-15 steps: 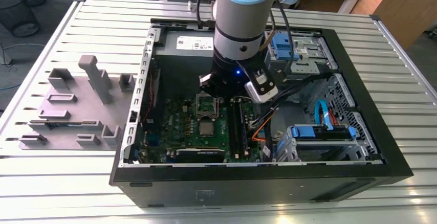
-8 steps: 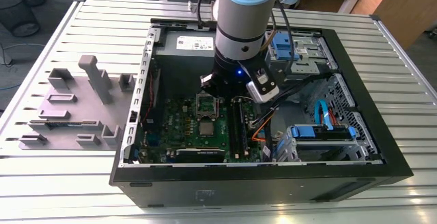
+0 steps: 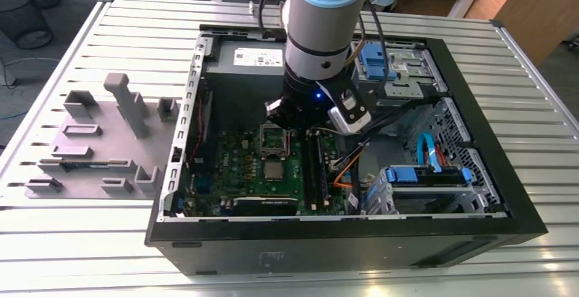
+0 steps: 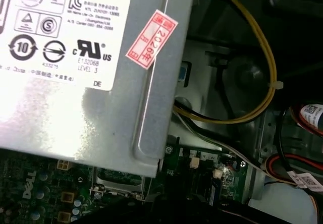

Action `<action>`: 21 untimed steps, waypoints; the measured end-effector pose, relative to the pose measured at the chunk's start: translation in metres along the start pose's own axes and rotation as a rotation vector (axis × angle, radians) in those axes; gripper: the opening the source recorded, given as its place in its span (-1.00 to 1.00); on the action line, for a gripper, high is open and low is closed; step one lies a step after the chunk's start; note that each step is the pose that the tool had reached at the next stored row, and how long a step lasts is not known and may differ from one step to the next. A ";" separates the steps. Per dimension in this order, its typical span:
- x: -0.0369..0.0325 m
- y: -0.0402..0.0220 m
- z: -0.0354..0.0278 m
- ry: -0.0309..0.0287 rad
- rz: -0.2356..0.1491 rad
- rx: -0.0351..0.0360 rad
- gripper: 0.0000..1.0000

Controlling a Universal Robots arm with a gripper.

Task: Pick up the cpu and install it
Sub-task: 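Close the cpu cover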

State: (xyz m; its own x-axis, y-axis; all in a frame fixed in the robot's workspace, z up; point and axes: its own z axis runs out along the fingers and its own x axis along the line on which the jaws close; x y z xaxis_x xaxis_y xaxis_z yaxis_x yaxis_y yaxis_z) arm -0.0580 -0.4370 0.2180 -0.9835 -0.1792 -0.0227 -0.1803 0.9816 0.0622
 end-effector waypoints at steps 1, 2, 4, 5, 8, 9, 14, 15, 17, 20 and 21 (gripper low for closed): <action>-0.0002 0.0004 0.0003 0.0003 -0.007 -0.0003 -0.79; -0.0005 0.0014 0.0005 0.0005 -0.009 -0.0003 -0.79; -0.0014 0.0041 0.0011 0.0006 -0.010 -0.0003 -0.79; -0.0018 0.0055 0.0014 0.0006 -0.011 -0.0003 -0.79; -0.0032 0.0087 0.0028 0.0008 -0.014 -0.0003 -0.79; -0.0037 0.0095 0.0035 0.0009 -0.015 -0.0004 -0.79; -0.0042 0.0114 0.0062 0.0022 -0.039 -0.0008 -0.79; -0.0042 0.0114 0.0063 0.0023 -0.040 -0.0008 -0.79; -0.0041 0.0114 0.0063 0.0023 -0.040 -0.0008 -0.79; -0.0041 0.0114 0.0063 0.0023 -0.040 -0.0009 -0.79; -0.0041 0.0114 0.0063 0.0025 -0.043 -0.0009 -0.79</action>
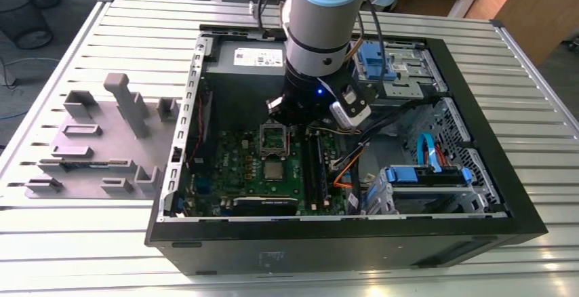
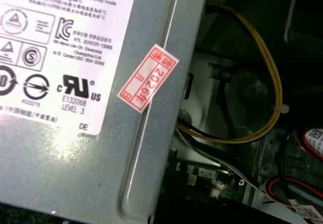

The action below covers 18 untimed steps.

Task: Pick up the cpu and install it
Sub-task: 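Close the cpu cover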

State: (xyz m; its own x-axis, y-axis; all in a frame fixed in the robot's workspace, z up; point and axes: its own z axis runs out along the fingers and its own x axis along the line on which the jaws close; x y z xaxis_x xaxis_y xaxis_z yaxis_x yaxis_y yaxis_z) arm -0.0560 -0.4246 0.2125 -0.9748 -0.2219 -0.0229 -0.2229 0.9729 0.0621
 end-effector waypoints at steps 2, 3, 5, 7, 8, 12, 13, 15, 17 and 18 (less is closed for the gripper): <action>0.0000 0.0000 0.0002 0.0009 -0.016 -0.0004 -0.79; 0.0000 0.0000 0.0003 0.0014 -0.025 -0.0007 -0.79; 0.0000 0.0000 0.0005 0.0025 -0.042 -0.0010 -0.79; 0.0000 0.0000 0.0005 0.0030 -0.050 -0.0011 -0.79; 0.0000 0.0000 0.0005 0.0031 -0.050 -0.0011 -0.79; 0.0000 0.0000 0.0005 0.0031 -0.050 -0.0011 -0.79; -0.0001 0.0001 0.0007 0.0029 -0.050 -0.0014 -0.79; -0.0004 0.0013 0.0009 0.0029 -0.050 -0.0013 -0.79; -0.0008 0.0034 0.0012 0.0030 -0.050 -0.0012 -0.79; -0.0010 0.0044 0.0015 0.0031 -0.050 -0.0012 -0.79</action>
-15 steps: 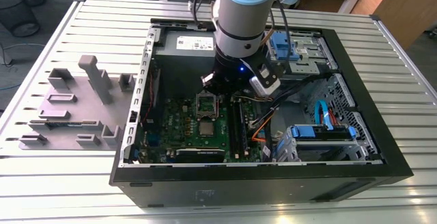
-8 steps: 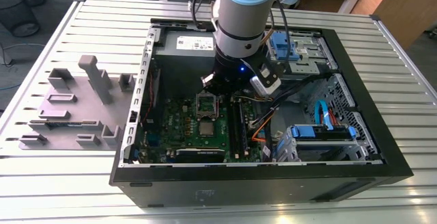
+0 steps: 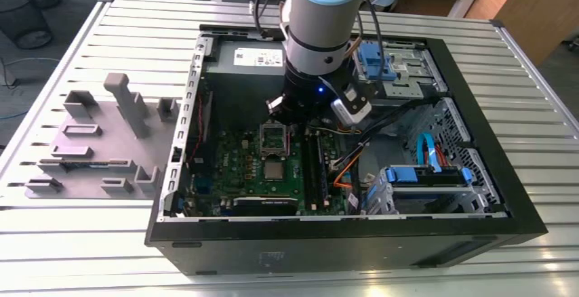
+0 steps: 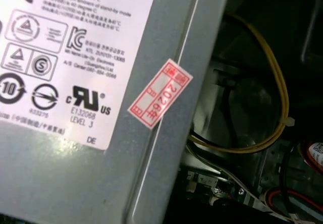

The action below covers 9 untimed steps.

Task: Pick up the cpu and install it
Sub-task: 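Close the cpu cover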

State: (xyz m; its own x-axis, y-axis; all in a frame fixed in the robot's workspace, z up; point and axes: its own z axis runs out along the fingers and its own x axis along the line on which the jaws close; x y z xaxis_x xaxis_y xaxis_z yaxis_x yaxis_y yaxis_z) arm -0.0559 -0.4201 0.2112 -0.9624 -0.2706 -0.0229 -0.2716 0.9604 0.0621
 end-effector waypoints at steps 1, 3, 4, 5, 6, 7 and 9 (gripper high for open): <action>-0.0002 0.0004 0.0006 -0.0001 -0.001 -0.0001 -0.79; -0.0003 0.0011 0.0019 -0.0002 -0.002 -0.0002 -0.79; -0.0003 0.0014 0.0027 -0.0003 -0.004 -0.0001 -0.79; -0.0002 0.0017 0.0033 -0.0004 -0.005 0.0000 -0.79; -0.0001 0.0020 0.0037 -0.0004 -0.006 0.0001 -0.79; 0.0000 0.0020 0.0037 -0.0004 -0.007 0.0001 -0.79; 0.0000 0.0020 0.0037 -0.0003 -0.007 0.0002 -0.79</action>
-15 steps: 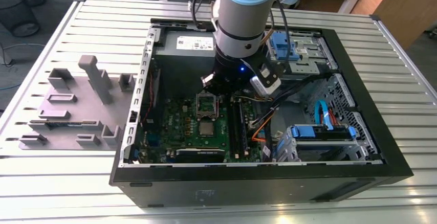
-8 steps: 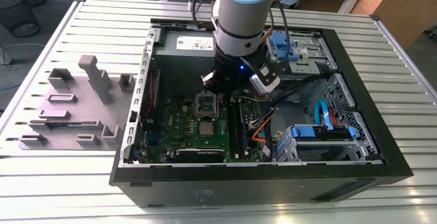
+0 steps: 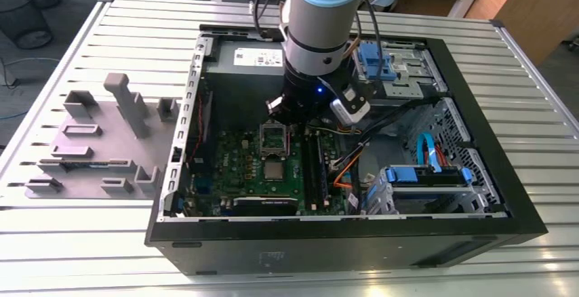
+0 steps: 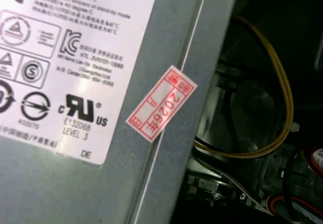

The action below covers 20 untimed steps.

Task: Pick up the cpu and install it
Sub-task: 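Close the cpu cover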

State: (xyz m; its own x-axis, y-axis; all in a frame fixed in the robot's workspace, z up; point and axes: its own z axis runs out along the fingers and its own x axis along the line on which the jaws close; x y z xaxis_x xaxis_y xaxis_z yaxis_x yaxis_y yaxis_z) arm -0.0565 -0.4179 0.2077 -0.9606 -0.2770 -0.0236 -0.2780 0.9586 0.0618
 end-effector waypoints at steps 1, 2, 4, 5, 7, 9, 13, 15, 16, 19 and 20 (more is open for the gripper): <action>0.0000 0.0000 0.0000 0.0000 0.000 0.0000 -0.79; 0.0000 0.0001 0.0001 -0.0001 0.000 -0.0002 -0.79; 0.0000 0.0001 0.0001 -0.0002 0.000 -0.0001 -0.79; 0.0000 0.0003 0.0002 -0.0002 0.000 -0.0002 -0.79; 0.0003 0.0017 0.0003 -0.0001 0.000 -0.0001 -0.79; 0.0007 0.0025 0.0007 -0.0003 0.000 -0.0003 -0.79; 0.0008 0.0028 0.0021 0.0002 -0.006 -0.0003 -0.79; 0.0007 0.0030 0.0025 0.0011 -0.018 -0.0004 -0.79; 0.0007 0.0031 0.0026 0.0014 -0.023 -0.0005 -0.79; 0.0007 0.0031 0.0027 0.0016 -0.028 -0.0007 -0.79; 0.0007 0.0032 0.0027 0.0016 -0.028 -0.0008 -0.79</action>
State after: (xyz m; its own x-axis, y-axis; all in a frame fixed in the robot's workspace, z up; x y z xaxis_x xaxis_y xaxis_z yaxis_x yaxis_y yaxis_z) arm -0.0580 -0.4148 0.2051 -0.9524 -0.3038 -0.0238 -0.3047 0.9504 0.0619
